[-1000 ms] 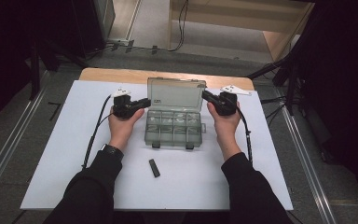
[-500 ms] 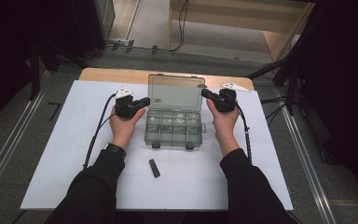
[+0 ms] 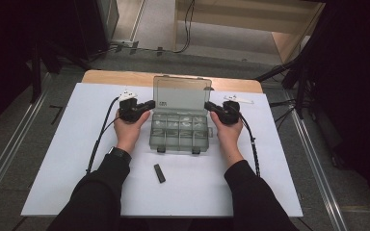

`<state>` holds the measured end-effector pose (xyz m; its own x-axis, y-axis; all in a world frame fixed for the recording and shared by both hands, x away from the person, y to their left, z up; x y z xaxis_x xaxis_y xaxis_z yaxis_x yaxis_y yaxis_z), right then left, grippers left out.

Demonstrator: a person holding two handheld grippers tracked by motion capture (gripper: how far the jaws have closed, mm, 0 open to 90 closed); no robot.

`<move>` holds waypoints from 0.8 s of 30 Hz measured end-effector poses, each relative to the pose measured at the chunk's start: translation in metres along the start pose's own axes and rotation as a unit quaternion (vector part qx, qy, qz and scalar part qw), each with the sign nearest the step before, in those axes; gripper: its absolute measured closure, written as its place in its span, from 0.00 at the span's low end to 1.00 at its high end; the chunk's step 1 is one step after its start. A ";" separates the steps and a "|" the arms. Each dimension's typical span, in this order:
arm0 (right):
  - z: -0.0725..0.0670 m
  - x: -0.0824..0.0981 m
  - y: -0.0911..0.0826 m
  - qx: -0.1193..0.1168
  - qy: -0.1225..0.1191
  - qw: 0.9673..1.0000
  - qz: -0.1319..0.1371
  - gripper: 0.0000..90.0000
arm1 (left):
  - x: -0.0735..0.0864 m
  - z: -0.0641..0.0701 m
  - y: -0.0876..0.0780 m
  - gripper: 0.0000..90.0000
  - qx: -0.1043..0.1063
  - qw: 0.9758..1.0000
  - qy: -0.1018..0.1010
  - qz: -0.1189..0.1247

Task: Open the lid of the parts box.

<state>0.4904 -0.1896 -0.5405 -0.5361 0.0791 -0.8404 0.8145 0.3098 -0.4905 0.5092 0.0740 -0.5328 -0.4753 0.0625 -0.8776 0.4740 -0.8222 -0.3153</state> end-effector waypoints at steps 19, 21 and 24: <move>0.001 0.008 0.002 -0.006 0.033 0.999 -0.003 0.88 | 0.002 -0.003 0.003 0.92 0.005 0.999 -0.034 0.011; 0.002 0.008 0.003 -0.010 0.036 0.999 -0.005 0.89 | 0.002 -0.003 0.003 0.92 0.004 0.999 -0.036 0.011; 0.002 0.008 0.003 -0.010 0.038 0.999 -0.008 0.88 | 0.002 -0.003 0.004 0.92 0.005 0.999 -0.040 0.012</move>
<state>0.4888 -0.1899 -0.5496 -0.5647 0.1461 -0.8122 0.8017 0.3307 -0.4979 0.5126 0.0730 -0.5372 -0.5223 -0.0025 -0.8527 0.4783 -0.8288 -0.2905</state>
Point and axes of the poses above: each handheld gripper's, and its own axes: y roughly forward along the jaws, x roughly out of its underside, z roughly to its right, the point moved 8 cm from there along y, roughly forward along the jaws, and after that the axes turned 13 degrees about x, right-handed, at the moved point
